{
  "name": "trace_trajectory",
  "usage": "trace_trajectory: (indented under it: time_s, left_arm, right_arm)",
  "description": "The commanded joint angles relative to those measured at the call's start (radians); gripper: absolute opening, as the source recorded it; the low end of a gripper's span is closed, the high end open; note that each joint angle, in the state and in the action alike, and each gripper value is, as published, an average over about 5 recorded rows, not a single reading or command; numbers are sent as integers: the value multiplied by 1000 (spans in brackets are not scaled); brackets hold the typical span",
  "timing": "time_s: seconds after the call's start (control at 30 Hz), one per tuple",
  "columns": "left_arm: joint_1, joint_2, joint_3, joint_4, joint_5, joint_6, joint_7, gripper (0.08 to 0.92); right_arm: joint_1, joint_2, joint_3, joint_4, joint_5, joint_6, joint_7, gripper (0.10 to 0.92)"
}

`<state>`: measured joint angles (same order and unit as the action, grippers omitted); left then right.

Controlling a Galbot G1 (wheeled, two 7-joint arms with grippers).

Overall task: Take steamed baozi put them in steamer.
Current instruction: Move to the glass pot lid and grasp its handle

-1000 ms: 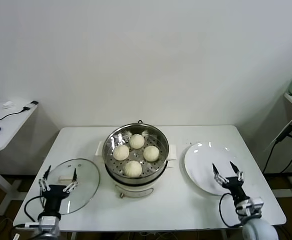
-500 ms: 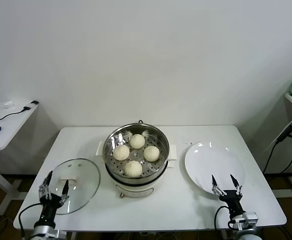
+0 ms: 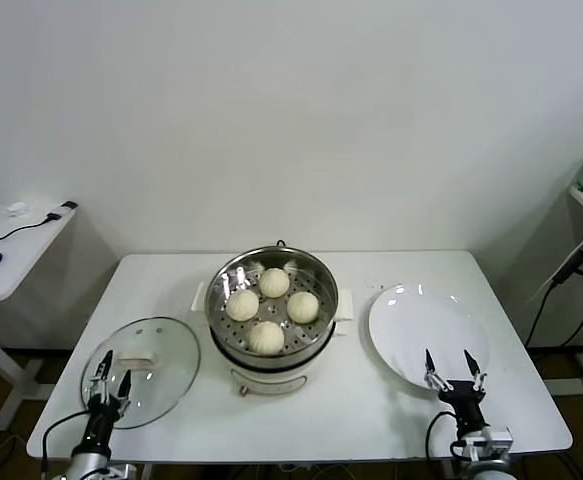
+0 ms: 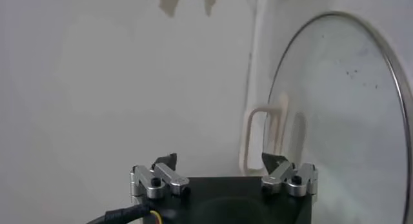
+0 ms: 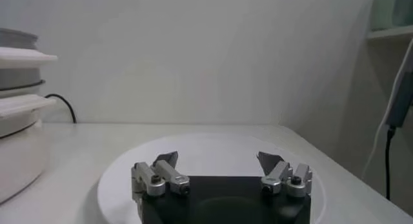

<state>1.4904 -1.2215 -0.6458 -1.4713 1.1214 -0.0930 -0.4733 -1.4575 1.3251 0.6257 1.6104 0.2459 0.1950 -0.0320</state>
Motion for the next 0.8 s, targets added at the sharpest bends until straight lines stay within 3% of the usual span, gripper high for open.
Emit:
trace_trajectory:
  time_s: [0.03, 0.5, 0.6, 0.8]
  left_arm:
    - [-49, 3, 0, 56, 92, 11, -27, 823]
    - [-115, 8, 22, 68, 90, 47, 23, 820]
    - [-115, 8, 26, 65, 89, 61, 39, 782]
    - [-114, 5, 37, 79, 96, 77, 57, 618]
  right_arm:
    - [-7, 13, 3, 4, -17, -3, 6, 823]
    - [7, 21, -2, -24, -34, -2, -3, 823]
    - [9, 22, -2, -25, -37, -2, -5, 823]
    - [12, 22, -2, -23, -40, -4, -4, 823]
